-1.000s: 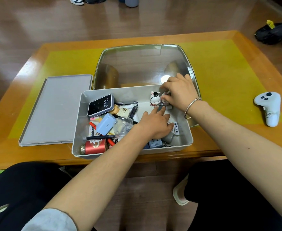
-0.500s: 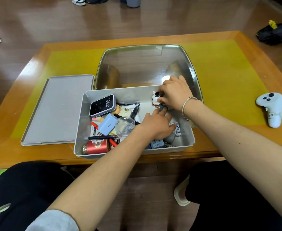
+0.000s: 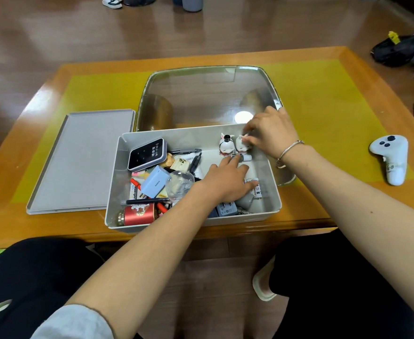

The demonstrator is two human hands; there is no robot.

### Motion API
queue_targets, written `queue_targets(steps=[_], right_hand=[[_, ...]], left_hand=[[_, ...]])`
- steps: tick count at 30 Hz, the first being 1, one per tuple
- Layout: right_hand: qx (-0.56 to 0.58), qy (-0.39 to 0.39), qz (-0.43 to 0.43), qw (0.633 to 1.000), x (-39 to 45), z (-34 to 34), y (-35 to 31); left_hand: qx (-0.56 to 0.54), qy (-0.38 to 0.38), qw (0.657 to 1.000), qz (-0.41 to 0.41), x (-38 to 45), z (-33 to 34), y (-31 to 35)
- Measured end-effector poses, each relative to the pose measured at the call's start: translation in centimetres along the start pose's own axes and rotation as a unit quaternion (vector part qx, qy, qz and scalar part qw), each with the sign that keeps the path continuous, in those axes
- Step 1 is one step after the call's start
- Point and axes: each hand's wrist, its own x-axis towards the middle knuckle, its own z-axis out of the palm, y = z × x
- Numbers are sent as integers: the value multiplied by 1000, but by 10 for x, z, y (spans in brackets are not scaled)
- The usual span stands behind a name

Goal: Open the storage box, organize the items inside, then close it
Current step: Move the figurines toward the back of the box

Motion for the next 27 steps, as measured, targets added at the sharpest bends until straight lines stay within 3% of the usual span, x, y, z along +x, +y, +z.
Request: queue_targets(steps=[2,5,7,15,27], right_hand=[[-7,-6,4,1000,-1,2,0],[-15,-18,7,1000,1,3,-1],[-28,-22,6,999,3,4,-4],[-48,-14,19,999,5,6,-8],[-45,-19,17,999,2,3,-8]], left_hand=[[3,73,997,-4,-3,-3,1],[-45,266,961,-59,-6,-14,-5],[-59,305,944,-114,-5,-22,-13],[-122,147,969,-156,5,-17,-25],[-206,85,965,-140,2,-19,-23]])
